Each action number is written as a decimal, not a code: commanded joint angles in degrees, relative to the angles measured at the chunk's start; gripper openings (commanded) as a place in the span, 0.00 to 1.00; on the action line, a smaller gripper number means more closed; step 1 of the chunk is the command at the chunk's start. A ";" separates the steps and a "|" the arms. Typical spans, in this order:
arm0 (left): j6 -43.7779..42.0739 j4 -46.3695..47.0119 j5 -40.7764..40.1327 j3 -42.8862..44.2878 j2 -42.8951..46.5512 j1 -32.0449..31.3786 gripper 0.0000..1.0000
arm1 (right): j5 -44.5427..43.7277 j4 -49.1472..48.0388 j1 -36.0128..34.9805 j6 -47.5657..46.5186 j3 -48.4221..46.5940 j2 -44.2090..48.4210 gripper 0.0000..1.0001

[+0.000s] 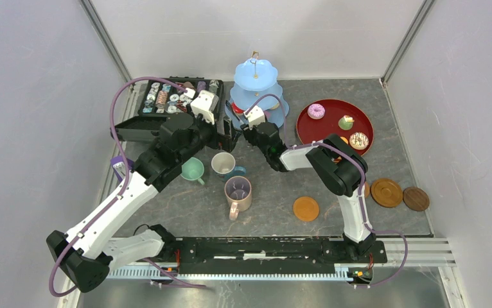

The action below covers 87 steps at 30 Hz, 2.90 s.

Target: Serve the afternoon tea

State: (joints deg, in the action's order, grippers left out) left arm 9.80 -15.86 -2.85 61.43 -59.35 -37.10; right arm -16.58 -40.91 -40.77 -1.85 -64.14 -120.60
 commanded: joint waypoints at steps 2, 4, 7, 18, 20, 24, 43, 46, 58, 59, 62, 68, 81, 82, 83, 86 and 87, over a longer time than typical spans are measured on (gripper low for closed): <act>-0.72 1.86 0.28 0.56 0.67 -0.25 1.00 | -0.17 -7.47 0.13 1.75 1.28 1.72 0.67; -0.09 1.64 1.01 1.19 0.73 -0.25 1.00 | -0.32 -7.60 0.23 4.46 2.30 2.67 0.73; 1.57 -0.64 1.73 4.70 -0.01 -0.25 1.00 | -1.10 -5.99 0.26 7.31 3.54 4.98 0.75; 8.30 -3.23 2.68 17.39 -5.73 -0.25 1.00 | -1.22 7.10 2.15 21.14 5.75 11.95 0.64; 7.46 -3.13 2.68 19.62 -7.77 -0.25 1.00 | -0.50 10.02 2.59 21.81 4.43 11.55 0.60; 5.64 -2.02 2.68 21.86 -10.61 -0.25 1.00 | 2.52 13.74 3.99 21.43 1.43 9.07 0.50; -0.58 1.78 -1.20 11.27 -6.49 -0.25 1.00 | -0.43 22.36 3.61 16.00 -8.94 0.43 0.24; -0.40 2.21 -1.01 10.78 -6.12 -0.25 1.00 | -0.71 22.30 3.25 15.74 -8.59 1.69 0.20; -0.06 2.67 -0.85 9.94 -6.87 -0.25 1.00 | -2.60 19.99 3.16 21.64 -4.73 9.12 0.00; -0.05 2.67 -0.75 9.94 -6.90 -0.25 1.00 | -3.09 19.39 3.16 22.02 -3.81 10.02 0.00; 0.12 2.68 -0.53 9.94 -6.93 -0.26 1.00 | -2.82 18.68 3.07 21.95 -2.12 11.70 0.00; 0.49 2.81 0.03 9.87 -6.53 -0.25 1.00 | 0.78 20.50 2.76 19.64 2.13 16.59 0.00; 1.22 3.20 0.79 9.53 -7.08 -0.27 1.00 | 5.86 28.92 2.71 13.85 18.77 36.66 0.00; 1.18 3.13 0.61 9.57 -7.18 -0.26 1.00 | 5.50 30.47 2.71 13.41 19.86 38.39 0.00; 1.18 3.12 0.57 9.59 -7.28 -0.30 1.00 | 4.89 31.63 2.70 13.20 20.92 39.94 0.00; 1.26 3.16 1.01 9.59 -7.20 -0.25 1.00 | 2.45 34.61 2.72 12.59 25.35 45.73 0.00; 1.19 3.20 0.86 9.54 -7.22 -0.25 1.00 | 1.06 35.90 2.76 12.45 26.61 47.78 0.00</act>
State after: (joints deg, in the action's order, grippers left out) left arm 11.51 -15.64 -2.66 71.05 -67.02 -37.10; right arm -12.23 -8.88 -37.87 12.49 -41.47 -80.12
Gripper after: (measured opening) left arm 0.996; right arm 0.074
